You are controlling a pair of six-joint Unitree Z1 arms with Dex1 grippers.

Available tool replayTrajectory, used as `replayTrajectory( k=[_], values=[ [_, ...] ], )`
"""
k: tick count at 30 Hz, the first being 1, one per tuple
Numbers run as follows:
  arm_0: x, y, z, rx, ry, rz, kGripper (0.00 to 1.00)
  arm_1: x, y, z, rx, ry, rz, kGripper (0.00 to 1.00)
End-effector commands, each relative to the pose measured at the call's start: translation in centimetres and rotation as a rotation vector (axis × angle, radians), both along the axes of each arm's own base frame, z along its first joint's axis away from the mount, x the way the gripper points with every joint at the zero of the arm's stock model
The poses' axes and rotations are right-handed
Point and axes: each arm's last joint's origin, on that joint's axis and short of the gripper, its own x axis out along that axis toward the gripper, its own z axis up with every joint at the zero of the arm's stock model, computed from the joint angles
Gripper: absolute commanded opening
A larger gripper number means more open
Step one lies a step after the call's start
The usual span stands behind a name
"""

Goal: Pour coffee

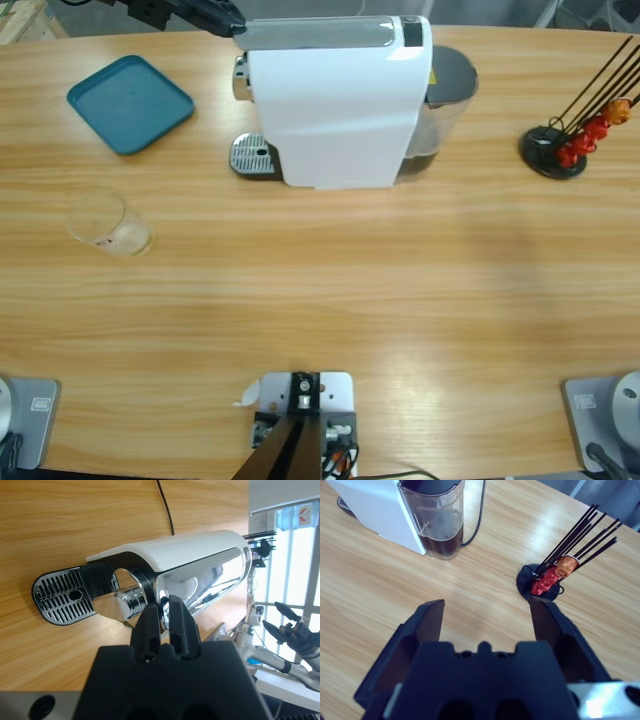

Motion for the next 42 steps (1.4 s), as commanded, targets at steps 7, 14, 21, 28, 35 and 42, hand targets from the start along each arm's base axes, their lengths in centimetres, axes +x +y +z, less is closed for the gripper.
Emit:
replayTrajectory(
  k=[7,14,21,28,35,42],
  values=[
    [-1.2,-1.1,4.2,-0.099,-0.116,-0.068,0.0,0.0,0.0,-0.4,-0.015,0.008,-0.012,0.752],
    [-3.1,-1.8,7.4,-0.174,-0.218,-0.134,0.0,0.0,0.0,-0.4,-0.016,0.009,-0.012,0.752],
    [-3.5,-1.6,9.1,-0.203,-0.258,-0.142,0.0,0.0,0.0,-0.4,-0.017,0.009,-0.011,0.752],
    [-5.4,-2.8,10.6,-0.16,-0.581,-0.345,0.991,-0.2,-0.2,-0.4,-0.016,0.001,-0.007,0.766],
    [-11.2,0.3,9.2,0.248,-0.871,-0.455,0.991,0.1,-0.1,0.9,0.003,-0.04,-0.038,0.766],
    [-16.3,4.4,4.8,0.49,-0.893,-0.602,0.988,3.7,-1.0,1.2,0.035,0.019,-0.452,0.766]
  ],
)
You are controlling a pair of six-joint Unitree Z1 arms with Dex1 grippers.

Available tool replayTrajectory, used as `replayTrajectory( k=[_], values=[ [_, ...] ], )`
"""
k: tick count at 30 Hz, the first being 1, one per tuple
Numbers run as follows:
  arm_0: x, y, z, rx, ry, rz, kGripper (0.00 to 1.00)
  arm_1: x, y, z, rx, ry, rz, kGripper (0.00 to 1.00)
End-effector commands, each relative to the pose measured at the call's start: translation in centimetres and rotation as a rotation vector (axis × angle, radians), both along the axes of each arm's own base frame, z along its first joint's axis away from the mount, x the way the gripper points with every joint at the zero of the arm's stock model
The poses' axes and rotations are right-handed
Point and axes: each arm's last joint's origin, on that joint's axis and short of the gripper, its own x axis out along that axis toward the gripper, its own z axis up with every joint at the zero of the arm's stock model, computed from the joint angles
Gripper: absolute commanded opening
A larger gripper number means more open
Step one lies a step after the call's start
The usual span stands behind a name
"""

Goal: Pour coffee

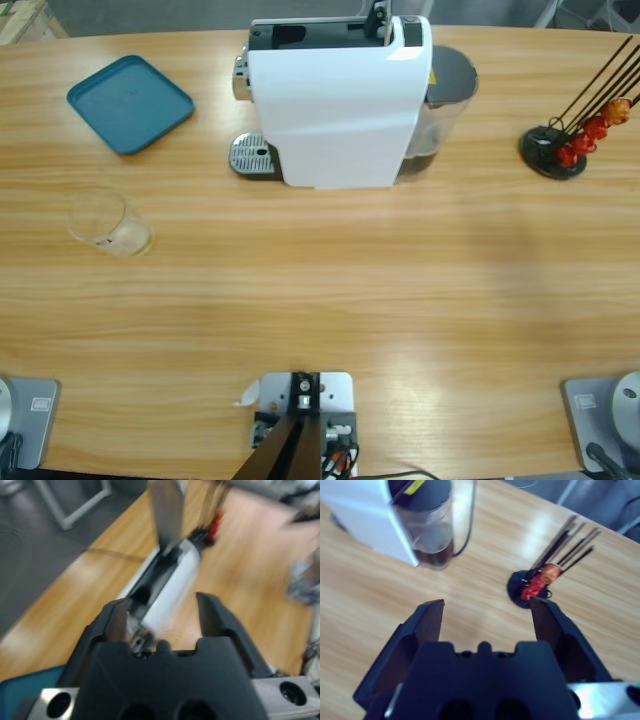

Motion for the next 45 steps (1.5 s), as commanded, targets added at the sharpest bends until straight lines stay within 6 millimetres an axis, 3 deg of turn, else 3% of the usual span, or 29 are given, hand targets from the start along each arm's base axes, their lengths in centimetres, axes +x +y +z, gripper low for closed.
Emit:
replayTrajectory(
  k=[1,5,7,11,18,21,35,37,40,41,45],
  values=[
    [-5.9,4.7,-5.0,0.226,-0.018,-0.03,0.987,4.0,-0.8,-0.2,0.041,0.073,-0.397,0.766],
    [-8.7,7.0,-7.6,0.255,0.02,-0.04,0.987,7.7,0.5,-2.7,0.072,0.131,-0.457,0.766],
    [-9.8,8.1,-8.1,0.259,0.023,-0.034,0.987,10.0,1.1,-4.6,0.077,0.144,-0.467,0.765],
    [-11.2,9.2,-8.4,0.253,0.027,-0.025,0.987,12.1,1.2,-7.1,0.043,0.178,-0.506,0.769],
    [-10.6,8.8,-8.0,0.247,0.028,-0.018,0.987,13.2,0.6,-9.5,0.035,0.179,-0.527,0.756],
    [-10.5,8.7,-7.7,0.242,0.024,-0.018,0.987,13.7,0.3,-9.7,0.034,0.174,-0.547,0.639],
    [-10.1,8.4,-7.8,0.239,0.042,-0.013,0.987,15.2,-0.2,-10.4,0.035,0.17,-0.567,0.627],
    [-10.1,8.4,-7.8,0.238,0.045,-0.014,0.987,15.4,-0.4,-10.4,0.026,0.16,-0.563,0.51],
    [-10.0,8.3,-7.8,0.24,0.049,-0.014,0.987,15.3,-0.4,-10.5,0.021,0.162,-0.562,0.49],
    [-10.0,8.3,-7.9,0.24,0.051,-0.014,0.985,15.3,-0.4,-10.5,0.016,0.161,-0.556,0.402],
    [-10.0,8.3,-7.9,0.239,0.054,-0.012,0.982,15.4,-0.4,-10.7,0.015,0.167,-0.542,0.292]
  ],
)
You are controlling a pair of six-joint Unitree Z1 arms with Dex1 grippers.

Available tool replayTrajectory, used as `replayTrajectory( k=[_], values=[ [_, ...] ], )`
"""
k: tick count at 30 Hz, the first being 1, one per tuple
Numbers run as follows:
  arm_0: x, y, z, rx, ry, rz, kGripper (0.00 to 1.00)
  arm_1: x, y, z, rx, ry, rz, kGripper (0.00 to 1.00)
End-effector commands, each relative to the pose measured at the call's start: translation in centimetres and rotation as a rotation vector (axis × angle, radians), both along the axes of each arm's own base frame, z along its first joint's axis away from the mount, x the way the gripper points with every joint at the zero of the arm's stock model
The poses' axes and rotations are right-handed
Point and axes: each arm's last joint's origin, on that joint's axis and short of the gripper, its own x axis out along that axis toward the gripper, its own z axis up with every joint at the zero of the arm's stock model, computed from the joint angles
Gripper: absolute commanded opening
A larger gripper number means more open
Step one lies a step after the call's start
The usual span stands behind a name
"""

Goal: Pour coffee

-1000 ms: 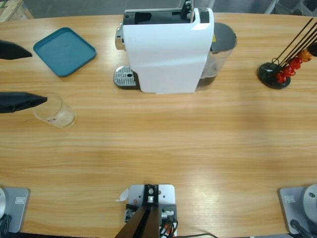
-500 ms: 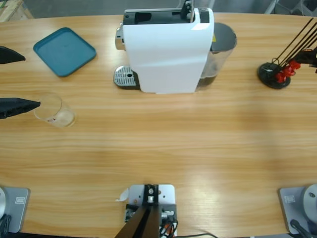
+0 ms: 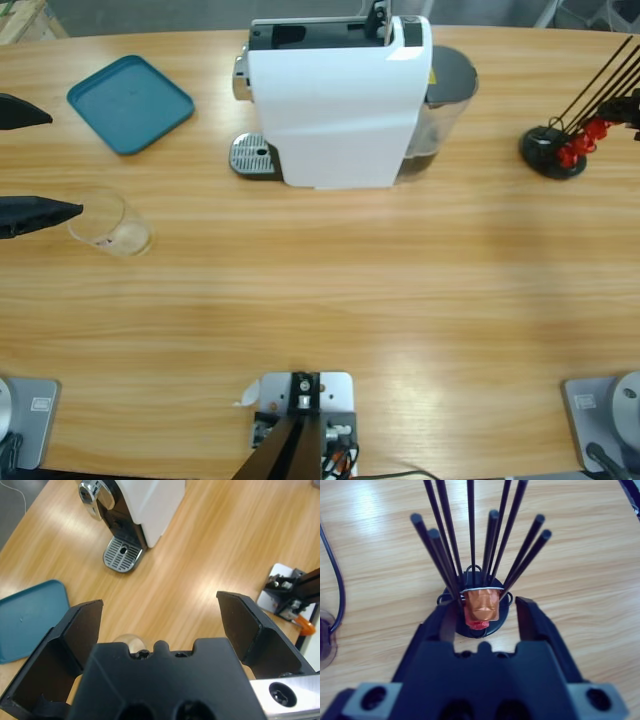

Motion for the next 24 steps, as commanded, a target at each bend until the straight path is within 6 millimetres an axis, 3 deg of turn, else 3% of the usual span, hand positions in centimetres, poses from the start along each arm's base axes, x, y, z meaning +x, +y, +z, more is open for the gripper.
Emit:
replayTrajectory(
  k=[1,5,10,24],
  values=[
    [0.48,-0.37,-0.45,0.018,0.032,0.009,0.982,0.0,-0.17,-1.76,-0.017,0.064,0.022,0.262],
    [0.45,-0.35,-0.47,0.018,0.032,0.009,0.982,0.05,-0.08,-1.85,-0.005,0.069,0.034,0.217],
    [0.42,-0.33,-0.58,0.019,0.036,0.011,0.977,0.16,0.02,-1.78,-0.007,0.061,0.062,0.0],
    [0.22,-0.16,-1.14,0.026,0.048,0.013,0.977,0.04,-0.06,-1.34,-0.004,0.031,0.046,0.0]
  ],
)
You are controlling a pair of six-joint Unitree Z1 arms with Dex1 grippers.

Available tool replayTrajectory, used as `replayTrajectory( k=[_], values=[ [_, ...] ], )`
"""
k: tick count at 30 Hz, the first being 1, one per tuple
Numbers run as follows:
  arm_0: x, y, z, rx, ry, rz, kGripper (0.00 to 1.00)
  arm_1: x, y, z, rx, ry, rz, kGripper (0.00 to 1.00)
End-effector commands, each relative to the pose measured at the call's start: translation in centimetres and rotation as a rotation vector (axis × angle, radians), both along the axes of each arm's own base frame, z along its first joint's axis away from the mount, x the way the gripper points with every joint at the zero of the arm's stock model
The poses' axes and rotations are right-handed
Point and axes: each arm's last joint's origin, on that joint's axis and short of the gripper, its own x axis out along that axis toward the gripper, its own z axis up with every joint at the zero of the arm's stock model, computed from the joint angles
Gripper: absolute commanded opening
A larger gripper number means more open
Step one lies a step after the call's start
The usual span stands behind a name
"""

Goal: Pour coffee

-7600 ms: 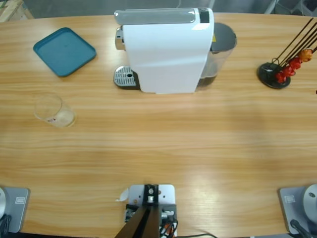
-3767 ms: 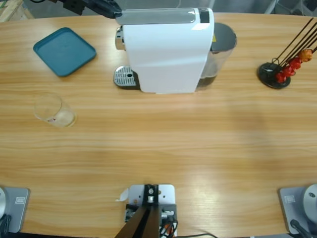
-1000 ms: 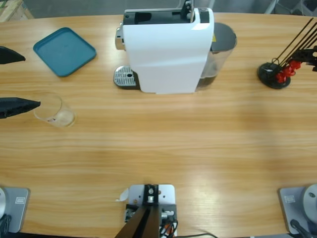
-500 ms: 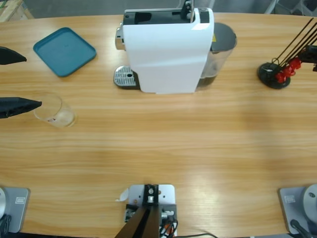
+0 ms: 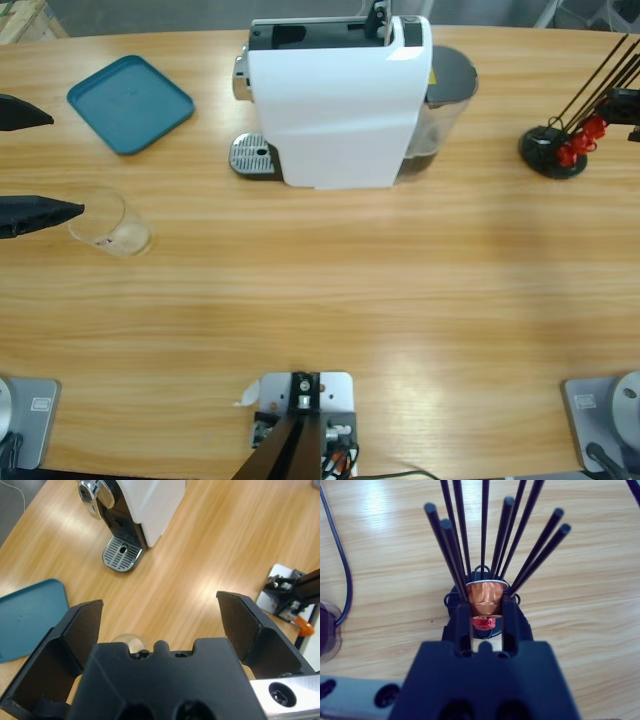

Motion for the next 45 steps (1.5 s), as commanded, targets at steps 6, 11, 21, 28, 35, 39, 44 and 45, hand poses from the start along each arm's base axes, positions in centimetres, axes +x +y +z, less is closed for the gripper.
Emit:
replayTrajectory(
  k=[6,11,21,28,35,39,44,45],
  values=[
    [0.2,-0.1,-1.3,0.03,0.044,0.007,0.977,-0.9,-0.5,0.6,-0.022,0.018,-0.021,0.0],
    [0.1,-0.1,-1.4,0.028,0.046,0.008,0.977,-1.0,-0.6,2.4,-0.031,-0.004,-0.026,0.0],
    [0.0,0.0,-1.5,0.028,0.048,0.009,0.977,-0.9,-0.6,4.6,-0.025,-0.045,-0.024,0.0],
    [-0.2,0.1,-2.0,0.033,0.061,0.005,0.977,-0.1,-0.4,8.1,-0.043,-0.09,-0.028,0.0],
    [-0.2,0.2,-2.2,0.035,0.063,0.005,0.977,-1.7,-0.4,10.5,-0.043,-0.138,-0.019,0.0],
    [-0.2,0.2,-2.2,0.034,0.062,0.005,0.977,-4.4,1.6,13.6,-0.02,-0.194,0.215,0.0],
    [-0.4,0.3,-2.2,0.03,0.062,0.004,0.977,-9.5,3.6,14.8,0.07,-0.209,0.689,0.0],
    [-0.6,0.4,-2.1,0.025,0.056,0.004,0.977,-10.3,4.0,15.0,0.086,-0.219,0.8,0.0]
  ],
)
